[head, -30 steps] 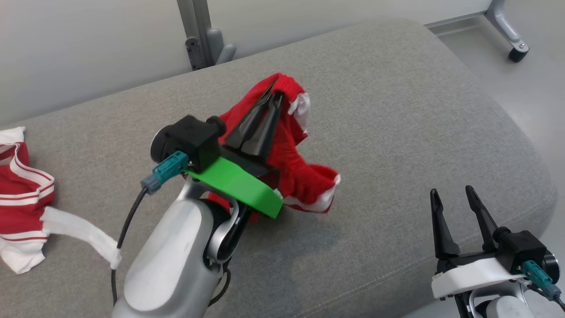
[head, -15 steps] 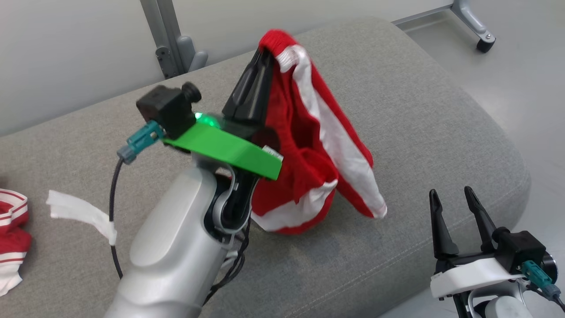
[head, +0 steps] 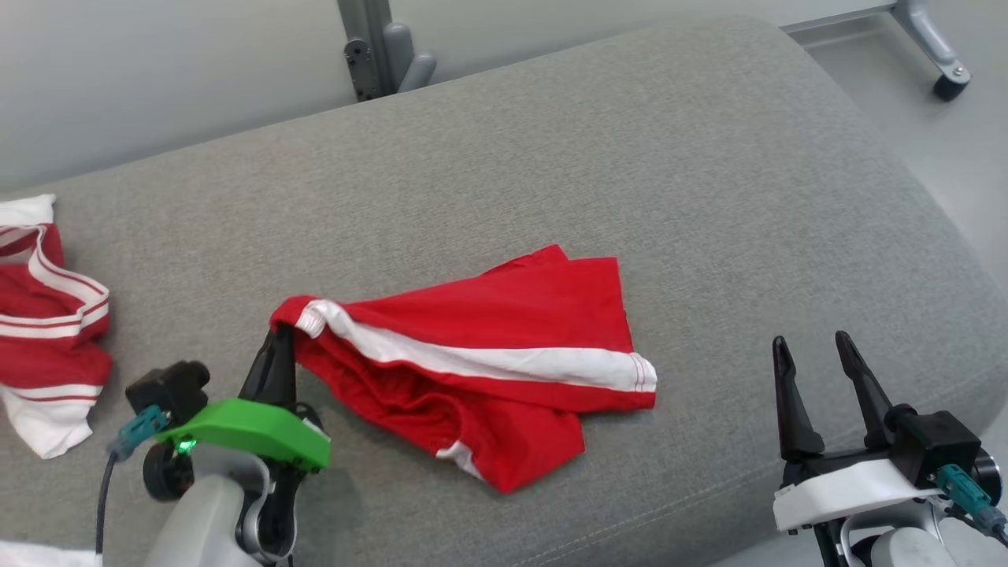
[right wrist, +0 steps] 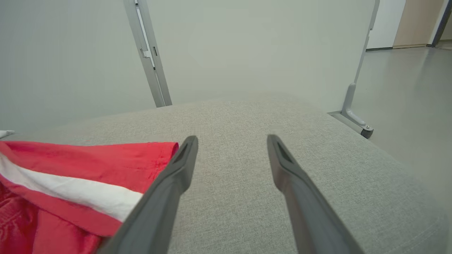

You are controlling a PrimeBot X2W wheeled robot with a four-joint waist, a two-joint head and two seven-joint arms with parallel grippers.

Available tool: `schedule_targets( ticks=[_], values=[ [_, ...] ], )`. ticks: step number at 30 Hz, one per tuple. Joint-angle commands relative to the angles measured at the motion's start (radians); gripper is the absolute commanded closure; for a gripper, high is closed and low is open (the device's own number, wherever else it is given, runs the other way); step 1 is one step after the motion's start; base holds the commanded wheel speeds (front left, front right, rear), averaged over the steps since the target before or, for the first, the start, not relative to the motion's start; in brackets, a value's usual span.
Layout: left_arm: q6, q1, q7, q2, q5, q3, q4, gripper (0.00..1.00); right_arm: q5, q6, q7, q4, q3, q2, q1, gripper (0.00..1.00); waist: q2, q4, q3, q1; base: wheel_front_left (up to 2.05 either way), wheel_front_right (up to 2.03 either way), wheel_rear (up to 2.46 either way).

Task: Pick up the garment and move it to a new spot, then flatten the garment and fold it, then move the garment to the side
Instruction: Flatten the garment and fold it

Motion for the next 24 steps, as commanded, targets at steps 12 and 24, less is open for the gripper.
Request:
schedule_targets(
  ticks=[12,24],
  values=[
    [-0.037,0.199,-0.001,-0.068,0.145,0.215,-0.001,1.00,-0.039,0.000,-0.003,-0.002,0.027,-0.009,-0.037,0.00,0.0092,0.168,0.038,0.0000,0.00,0.00,0.00],
    [-0.047,0.277,-0.001,-0.087,0.215,0.251,-0.067,0.00,-0.044,0.000,-0.003,-0.008,0.022,-0.020,-0.021,0.00,0.0092,0.173,-0.004,0.0000,0.00,0.00,0.00]
  ],
)
